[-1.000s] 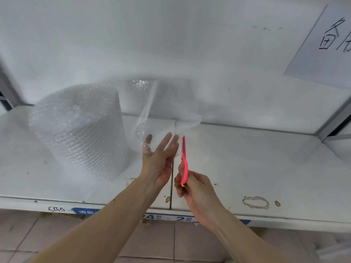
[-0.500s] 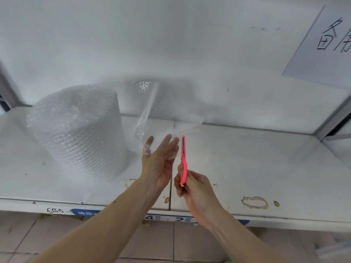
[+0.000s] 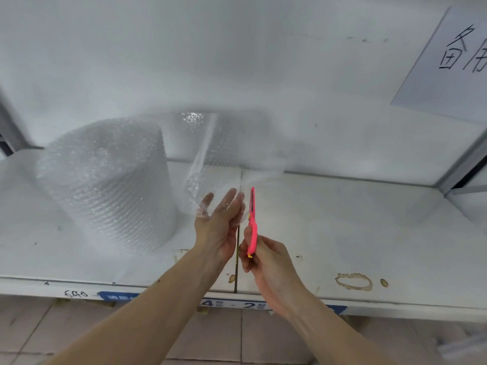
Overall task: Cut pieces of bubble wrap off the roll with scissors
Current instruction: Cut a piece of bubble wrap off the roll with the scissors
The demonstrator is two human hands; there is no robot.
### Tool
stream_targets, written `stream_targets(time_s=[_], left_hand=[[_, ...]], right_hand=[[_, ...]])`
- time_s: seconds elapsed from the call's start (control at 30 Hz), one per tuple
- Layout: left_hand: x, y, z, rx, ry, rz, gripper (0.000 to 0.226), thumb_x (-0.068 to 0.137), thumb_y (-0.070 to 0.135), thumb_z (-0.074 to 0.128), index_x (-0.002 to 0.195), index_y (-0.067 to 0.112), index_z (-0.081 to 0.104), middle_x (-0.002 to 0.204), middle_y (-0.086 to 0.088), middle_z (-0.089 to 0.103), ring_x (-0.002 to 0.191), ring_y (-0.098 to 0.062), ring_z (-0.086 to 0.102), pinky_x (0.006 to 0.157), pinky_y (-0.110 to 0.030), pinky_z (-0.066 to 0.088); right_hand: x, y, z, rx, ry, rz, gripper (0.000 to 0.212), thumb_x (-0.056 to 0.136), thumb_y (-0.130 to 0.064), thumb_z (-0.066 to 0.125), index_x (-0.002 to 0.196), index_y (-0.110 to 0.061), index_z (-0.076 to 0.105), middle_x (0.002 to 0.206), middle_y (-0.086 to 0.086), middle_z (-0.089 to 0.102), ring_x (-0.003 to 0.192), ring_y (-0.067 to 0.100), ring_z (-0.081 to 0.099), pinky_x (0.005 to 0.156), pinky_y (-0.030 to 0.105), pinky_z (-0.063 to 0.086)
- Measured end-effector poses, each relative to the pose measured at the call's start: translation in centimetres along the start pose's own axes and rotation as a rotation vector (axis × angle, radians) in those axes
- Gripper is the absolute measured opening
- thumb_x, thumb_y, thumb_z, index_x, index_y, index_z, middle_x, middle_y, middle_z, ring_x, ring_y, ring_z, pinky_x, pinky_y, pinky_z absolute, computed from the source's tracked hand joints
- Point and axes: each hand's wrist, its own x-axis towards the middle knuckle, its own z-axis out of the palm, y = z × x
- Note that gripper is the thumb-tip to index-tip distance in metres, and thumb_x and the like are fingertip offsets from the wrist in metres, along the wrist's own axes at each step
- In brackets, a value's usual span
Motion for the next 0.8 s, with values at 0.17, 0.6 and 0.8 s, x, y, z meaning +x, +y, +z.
stream_targets(time_s=[0.17, 0.6, 0.8], left_hand=[[-0.15, -0.11, -0.03, 0.004, -0.013, -0.008, 0.071, 0.078, -0.017, 0.064, 0.135, 0.015, 0.037, 0.119, -0.016, 0.067, 0.095, -0.025, 0.071, 0.09, -0.035, 0.054], [-0.3, -0.32, 0.03, -0.021, -0.024, -0.027, 0.072, 0.079, -0.019, 0.062, 0.137, 0.016, 0.037, 0.119, -0.015, 0.067, 0.1, -0.027, 0.07, 0.076, -0.032, 0.058], [-0.4, -0.45, -0.21, -0.01, -0.039, -0.037, 0.071, 0.078, -0.017, 0.063, 0.135, 0.018, 0.039, 0.117, -0.012, 0.069, 0.102, -0.027, 0.07, 0.089, -0.037, 0.053]], right_hand=[[-0.11, -0.03, 0.21, 0.03, 0.001, 0.009, 0.041, 0.083, -0.046, 0.063, 0.063, -0.01, 0.061, 0.065, 0.006, 0.05, 0.057, 0.015, 0.044, 0.062, 0.026, 0.04], [-0.01, 0.07, 0.28, 0.037, 0.013, -0.014, 0.043, 0.085, -0.047, 0.061, 0.065, -0.009, 0.06, 0.066, 0.008, 0.048, 0.058, 0.015, 0.044, 0.063, 0.027, 0.04], [0.0, -0.2, 0.29, 0.075, 0.012, -0.027, 0.043, 0.079, -0.051, 0.063, 0.061, -0.013, 0.064, 0.066, 0.006, 0.052, 0.057, 0.015, 0.044, 0.062, 0.028, 0.039]])
